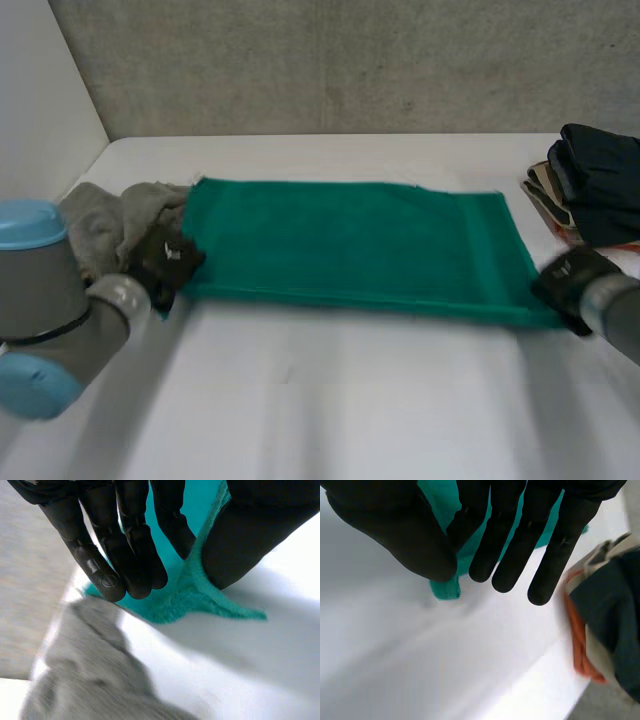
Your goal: Fold the laundry.
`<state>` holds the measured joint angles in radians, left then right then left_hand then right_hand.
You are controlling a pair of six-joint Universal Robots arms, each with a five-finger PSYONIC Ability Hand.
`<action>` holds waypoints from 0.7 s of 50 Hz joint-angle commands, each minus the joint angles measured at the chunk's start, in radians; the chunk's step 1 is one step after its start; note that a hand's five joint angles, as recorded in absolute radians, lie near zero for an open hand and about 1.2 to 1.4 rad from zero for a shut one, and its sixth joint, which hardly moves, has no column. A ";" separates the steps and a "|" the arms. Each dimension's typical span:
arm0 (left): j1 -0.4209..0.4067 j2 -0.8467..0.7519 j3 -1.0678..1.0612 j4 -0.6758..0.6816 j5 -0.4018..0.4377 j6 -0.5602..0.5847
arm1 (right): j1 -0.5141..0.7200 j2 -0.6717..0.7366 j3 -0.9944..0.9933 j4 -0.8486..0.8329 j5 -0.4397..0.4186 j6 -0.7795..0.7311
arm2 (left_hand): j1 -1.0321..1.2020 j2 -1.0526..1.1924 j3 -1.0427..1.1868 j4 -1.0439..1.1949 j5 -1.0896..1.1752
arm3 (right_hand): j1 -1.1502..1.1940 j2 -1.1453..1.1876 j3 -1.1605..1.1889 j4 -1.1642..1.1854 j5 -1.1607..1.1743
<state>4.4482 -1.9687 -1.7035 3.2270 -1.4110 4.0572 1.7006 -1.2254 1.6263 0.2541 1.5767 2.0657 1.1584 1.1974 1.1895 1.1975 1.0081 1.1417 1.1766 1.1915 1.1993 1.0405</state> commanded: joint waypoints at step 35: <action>-0.130 -0.610 1.021 -0.147 -0.201 -0.032 | 0.033 0.407 -0.356 -0.719 -0.018 0.106 | 0.238 0.199 0.207 0.199 0.214 | 0.255 0.220 0.205 0.197 0.181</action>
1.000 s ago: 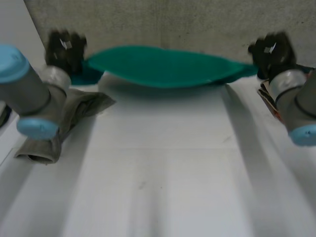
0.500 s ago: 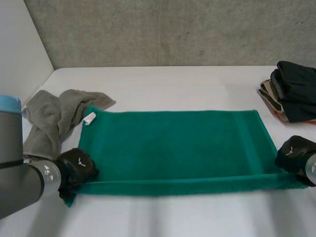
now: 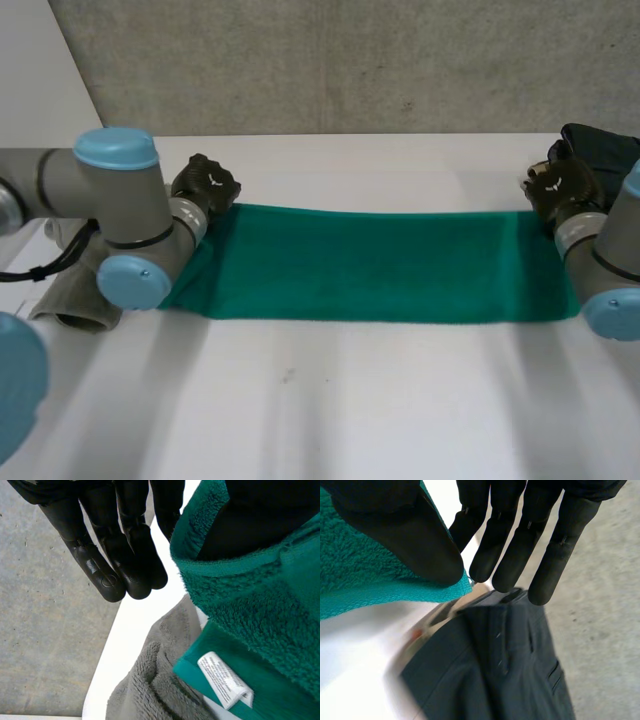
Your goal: Fold the laundry.
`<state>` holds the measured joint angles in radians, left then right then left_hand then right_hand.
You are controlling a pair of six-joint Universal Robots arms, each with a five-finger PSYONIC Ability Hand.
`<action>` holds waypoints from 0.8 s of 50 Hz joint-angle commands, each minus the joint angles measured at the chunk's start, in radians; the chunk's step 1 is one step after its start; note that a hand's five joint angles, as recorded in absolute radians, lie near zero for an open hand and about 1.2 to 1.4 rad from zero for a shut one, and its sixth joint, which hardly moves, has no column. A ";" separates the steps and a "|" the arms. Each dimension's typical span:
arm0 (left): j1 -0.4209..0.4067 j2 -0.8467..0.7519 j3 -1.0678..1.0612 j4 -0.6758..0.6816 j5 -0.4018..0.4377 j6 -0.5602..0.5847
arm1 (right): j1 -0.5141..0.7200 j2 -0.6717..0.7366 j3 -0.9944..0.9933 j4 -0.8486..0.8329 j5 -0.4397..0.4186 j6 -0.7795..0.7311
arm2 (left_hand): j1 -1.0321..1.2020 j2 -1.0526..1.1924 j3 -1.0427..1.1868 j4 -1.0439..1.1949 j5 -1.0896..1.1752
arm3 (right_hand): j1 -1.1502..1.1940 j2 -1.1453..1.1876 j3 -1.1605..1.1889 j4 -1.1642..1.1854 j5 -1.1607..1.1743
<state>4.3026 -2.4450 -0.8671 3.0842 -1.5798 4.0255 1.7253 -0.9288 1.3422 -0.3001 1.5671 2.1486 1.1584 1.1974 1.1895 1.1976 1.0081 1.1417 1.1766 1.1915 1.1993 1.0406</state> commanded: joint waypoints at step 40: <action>0.129 0.310 -0.012 0.416 0.026 -0.488 | 0.036 -0.194 -0.167 -0.266 0.042 0.402 | 0.238 0.199 0.207 0.199 0.214 | 0.255 0.220 0.205 0.197 0.181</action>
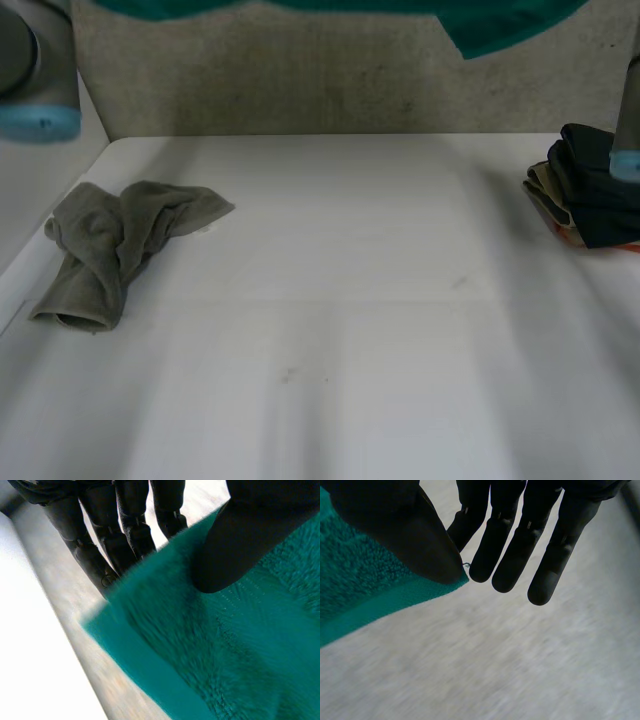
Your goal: Fold the laundry.
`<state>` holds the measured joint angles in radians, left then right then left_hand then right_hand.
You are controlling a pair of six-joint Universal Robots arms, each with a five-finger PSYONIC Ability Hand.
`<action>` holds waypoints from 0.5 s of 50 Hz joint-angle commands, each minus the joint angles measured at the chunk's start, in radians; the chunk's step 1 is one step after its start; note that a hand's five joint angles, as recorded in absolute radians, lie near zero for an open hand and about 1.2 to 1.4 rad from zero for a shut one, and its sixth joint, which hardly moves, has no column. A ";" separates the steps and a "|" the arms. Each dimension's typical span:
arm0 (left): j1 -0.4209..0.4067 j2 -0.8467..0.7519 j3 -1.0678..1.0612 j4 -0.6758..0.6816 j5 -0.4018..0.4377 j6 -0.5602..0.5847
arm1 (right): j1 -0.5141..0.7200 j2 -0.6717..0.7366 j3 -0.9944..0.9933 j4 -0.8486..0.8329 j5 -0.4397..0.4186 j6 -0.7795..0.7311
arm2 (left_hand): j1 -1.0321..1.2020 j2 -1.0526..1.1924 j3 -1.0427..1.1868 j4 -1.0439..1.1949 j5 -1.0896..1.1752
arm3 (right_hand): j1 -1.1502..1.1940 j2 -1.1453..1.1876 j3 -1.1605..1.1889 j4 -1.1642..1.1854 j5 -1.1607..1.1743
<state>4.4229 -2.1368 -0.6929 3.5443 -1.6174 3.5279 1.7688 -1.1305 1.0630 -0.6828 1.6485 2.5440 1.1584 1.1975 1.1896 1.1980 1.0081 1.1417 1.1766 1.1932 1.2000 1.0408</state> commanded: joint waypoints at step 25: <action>0.101 -0.086 -0.812 -0.153 0.248 0.476 | -0.147 0.020 0.603 0.368 -0.223 -0.180 | 0.238 0.199 0.207 0.198 0.214 | 0.255 0.220 0.203 0.196 0.181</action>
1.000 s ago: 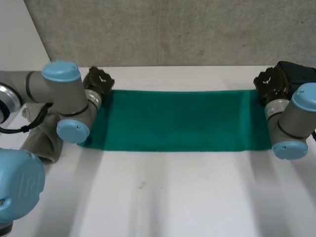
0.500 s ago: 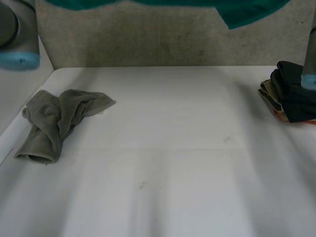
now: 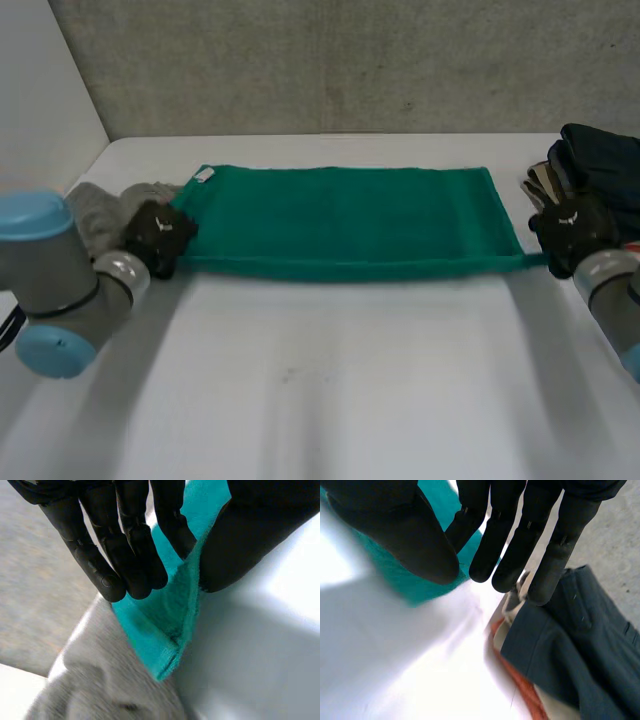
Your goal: Fold the laundry.
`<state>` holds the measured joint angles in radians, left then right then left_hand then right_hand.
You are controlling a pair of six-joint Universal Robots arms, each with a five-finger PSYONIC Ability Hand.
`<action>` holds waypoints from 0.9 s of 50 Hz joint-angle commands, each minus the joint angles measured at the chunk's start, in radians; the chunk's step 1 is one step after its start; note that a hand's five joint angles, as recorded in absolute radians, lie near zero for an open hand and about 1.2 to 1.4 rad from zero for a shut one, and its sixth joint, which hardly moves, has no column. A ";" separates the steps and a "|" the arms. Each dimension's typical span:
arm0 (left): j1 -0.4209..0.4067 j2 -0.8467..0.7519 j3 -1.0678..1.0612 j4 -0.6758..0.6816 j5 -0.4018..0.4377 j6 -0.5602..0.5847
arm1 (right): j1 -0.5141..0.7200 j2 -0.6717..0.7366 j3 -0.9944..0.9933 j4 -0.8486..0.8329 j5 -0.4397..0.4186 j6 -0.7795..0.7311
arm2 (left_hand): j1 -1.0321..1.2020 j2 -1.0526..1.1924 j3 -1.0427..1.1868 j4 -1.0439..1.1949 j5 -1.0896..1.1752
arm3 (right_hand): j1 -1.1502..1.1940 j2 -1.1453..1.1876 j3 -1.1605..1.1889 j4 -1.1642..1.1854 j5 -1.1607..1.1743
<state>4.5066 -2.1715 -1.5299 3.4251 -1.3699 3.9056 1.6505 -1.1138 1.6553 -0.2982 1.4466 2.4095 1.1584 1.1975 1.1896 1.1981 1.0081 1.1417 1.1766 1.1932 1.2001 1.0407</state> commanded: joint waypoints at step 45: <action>0.055 0.185 -0.137 -0.507 -0.149 0.205 | -0.148 -0.153 0.023 0.543 -0.048 -0.402 | 0.238 0.199 0.207 0.198 0.214 | 0.255 0.220 0.203 0.196 0.181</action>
<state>4.5585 -2.0908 -1.5510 3.1714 -1.4517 4.0183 1.6107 -1.1716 1.6662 -0.1298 1.4181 2.2611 1.1727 1.1953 1.1792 1.1938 0.9983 1.1417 1.1766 1.1932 1.2001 1.0405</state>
